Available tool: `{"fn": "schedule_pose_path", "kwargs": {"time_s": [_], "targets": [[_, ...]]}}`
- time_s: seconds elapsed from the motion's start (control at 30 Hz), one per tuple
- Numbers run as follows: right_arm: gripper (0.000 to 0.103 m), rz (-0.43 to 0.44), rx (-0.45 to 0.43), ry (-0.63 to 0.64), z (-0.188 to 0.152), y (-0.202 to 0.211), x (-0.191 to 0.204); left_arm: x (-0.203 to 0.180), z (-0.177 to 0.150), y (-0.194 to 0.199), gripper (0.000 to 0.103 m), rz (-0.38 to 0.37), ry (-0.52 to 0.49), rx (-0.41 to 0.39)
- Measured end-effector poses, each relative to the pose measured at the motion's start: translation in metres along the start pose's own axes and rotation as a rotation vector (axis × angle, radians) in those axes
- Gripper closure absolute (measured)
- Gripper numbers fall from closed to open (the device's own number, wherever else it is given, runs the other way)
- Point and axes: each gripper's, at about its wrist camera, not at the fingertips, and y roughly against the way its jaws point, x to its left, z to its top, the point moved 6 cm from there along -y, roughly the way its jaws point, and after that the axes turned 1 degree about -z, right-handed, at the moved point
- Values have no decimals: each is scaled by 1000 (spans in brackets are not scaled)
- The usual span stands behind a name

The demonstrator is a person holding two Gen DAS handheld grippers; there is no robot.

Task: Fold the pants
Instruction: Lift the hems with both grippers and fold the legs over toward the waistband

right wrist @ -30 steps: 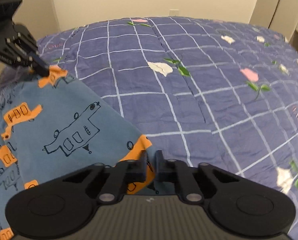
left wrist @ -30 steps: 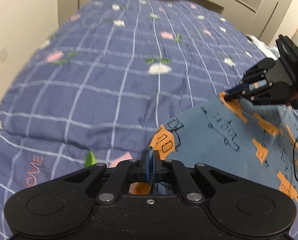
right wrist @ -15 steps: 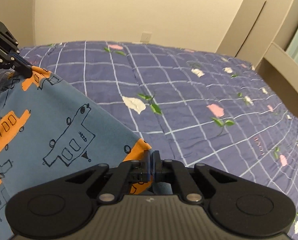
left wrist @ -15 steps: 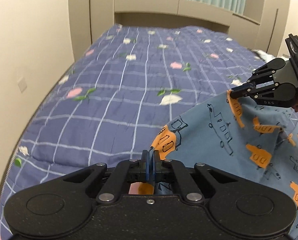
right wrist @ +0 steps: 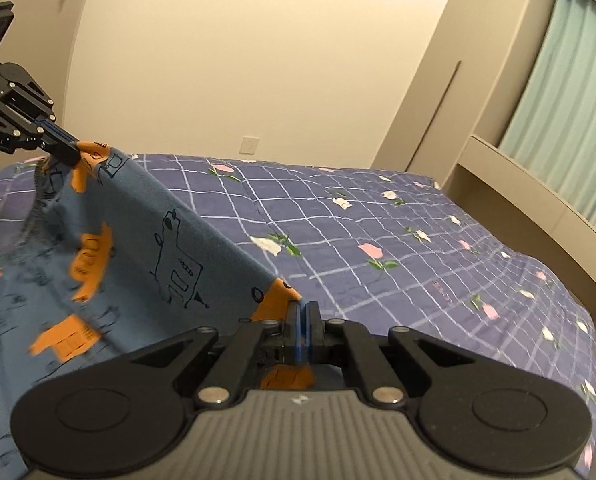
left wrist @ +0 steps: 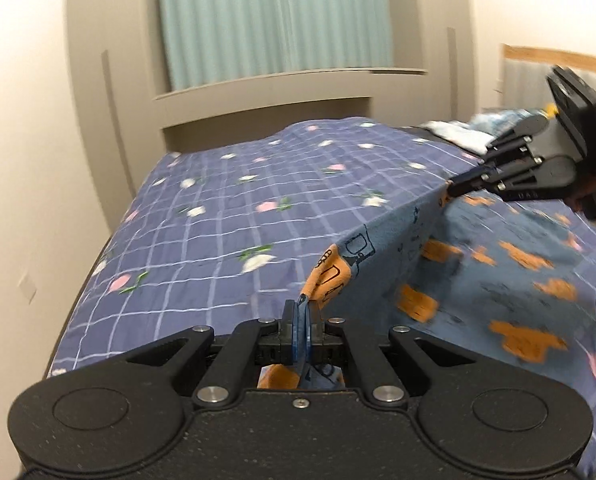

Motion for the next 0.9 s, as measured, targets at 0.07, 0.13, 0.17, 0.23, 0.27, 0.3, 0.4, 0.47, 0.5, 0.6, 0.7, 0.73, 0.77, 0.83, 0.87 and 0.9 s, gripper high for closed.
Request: {"fn": "schedule_pose_path", "kwargs": {"time_s": [0.07,0.13,0.17,0.23,0.27,0.3,0.4,0.47,0.5,0.6,0.7,0.73,0.77,0.83,0.87,0.9], "targets": [[101,-7,9,-13,-11,15,6,-17,-8,9,100,-27,-41,0],[101,-18,18,-22,-25,31,15,-33,-17,17,100,-63,-75,4],[101,-21,22,-31,-32,39,18,-41,-22,21,100,-79,-89,9],[101,-23,37,-49,-47,51,27,-54,-34,26,100,-99,-116,25],[101,-24,45,-56,-54,56,32,-60,-40,27,100,-105,-126,36],[101,-24,52,-63,-60,60,37,-65,-46,28,100,-110,-136,48],[101,-25,72,-73,-77,68,52,-77,-65,29,100,-120,-148,79],[101,-26,86,-83,-87,71,61,-83,-76,27,100,-127,-151,101],[101,-27,90,-87,-91,73,65,-86,-82,26,100,-128,-155,110],[101,-34,96,-88,-99,78,76,-90,-96,25,100,-121,-152,132],[101,-34,98,-84,-102,82,81,-88,-101,25,102,-109,-135,148],[101,-34,97,-82,-102,83,81,-87,-102,26,103,-105,-131,151],[101,-34,96,-79,-101,84,82,-86,-103,28,103,-100,-132,153],[101,-34,93,-73,-100,88,84,-84,-104,30,103,-82,-143,160],[101,-31,94,-72,-99,88,85,-83,-105,31,103,-77,-145,164],[101,-28,94,-68,-99,90,87,-82,-107,32,103,-75,-146,170]]}}
